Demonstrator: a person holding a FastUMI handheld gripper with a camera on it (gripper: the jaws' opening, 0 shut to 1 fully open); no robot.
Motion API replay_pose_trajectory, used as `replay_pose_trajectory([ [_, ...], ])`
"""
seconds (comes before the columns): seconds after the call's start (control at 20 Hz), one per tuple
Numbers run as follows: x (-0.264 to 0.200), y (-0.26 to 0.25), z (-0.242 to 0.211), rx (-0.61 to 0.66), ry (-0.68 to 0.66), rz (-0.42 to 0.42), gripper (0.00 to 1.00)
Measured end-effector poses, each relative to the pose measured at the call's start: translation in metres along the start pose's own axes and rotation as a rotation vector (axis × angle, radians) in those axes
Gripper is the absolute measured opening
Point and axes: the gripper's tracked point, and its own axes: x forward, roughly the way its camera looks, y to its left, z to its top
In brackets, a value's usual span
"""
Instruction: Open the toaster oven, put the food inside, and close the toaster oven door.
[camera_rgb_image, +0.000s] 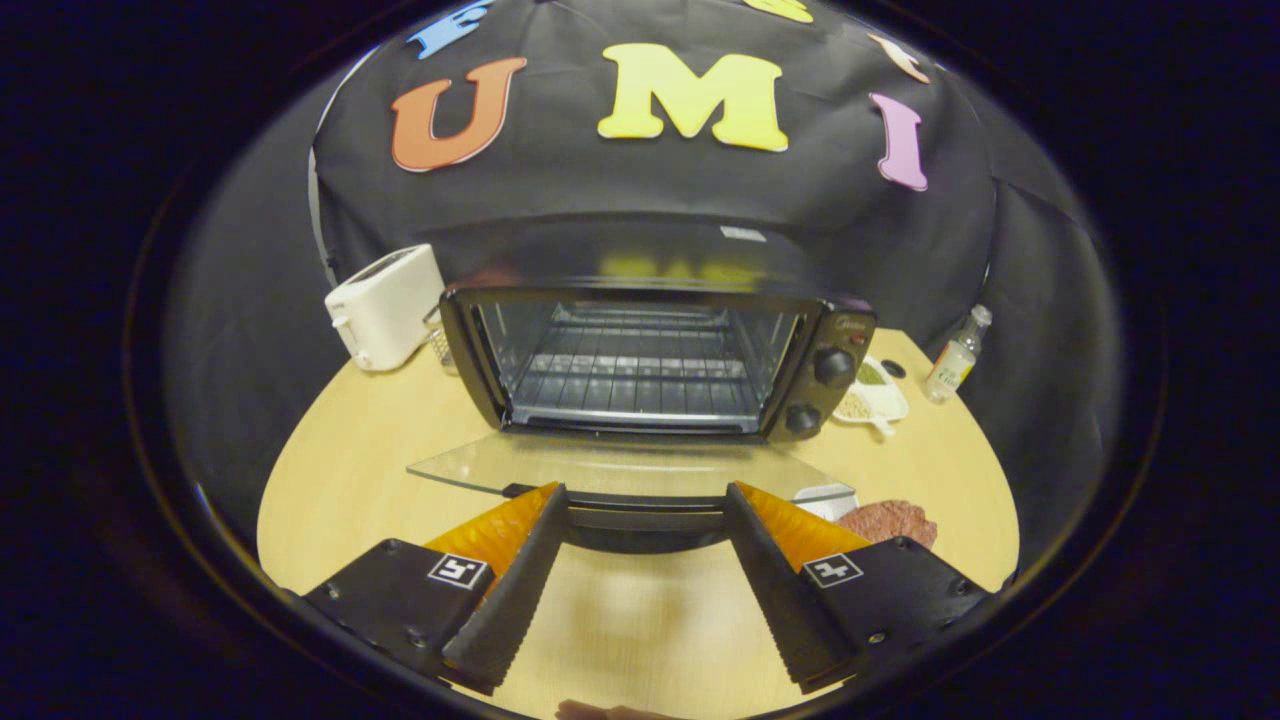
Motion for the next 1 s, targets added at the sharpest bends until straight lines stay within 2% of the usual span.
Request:
replay_pose_trajectory([
  [0.15, 0.009, 0.003, -0.034, -0.009, 0.095, 0.001, 0.99],
  [0.3, 0.021, 0.027, -0.066, 0.024, 0.208, 0.102, 0.99],
  [0.4, 0.036, 0.026, -0.082, 0.049, 0.259, 0.108, 0.99],
  [0.7, 0.033, 0.028, -0.079, 0.009, 0.23, 0.098, 0.98],
  [0.9, 0.005, 0.03, -0.08, 0.001, 0.218, 0.191, 0.99],
  [1.0, -0.01, 0.016, -0.079, -0.031, 0.197, 0.205, 0.98],
])
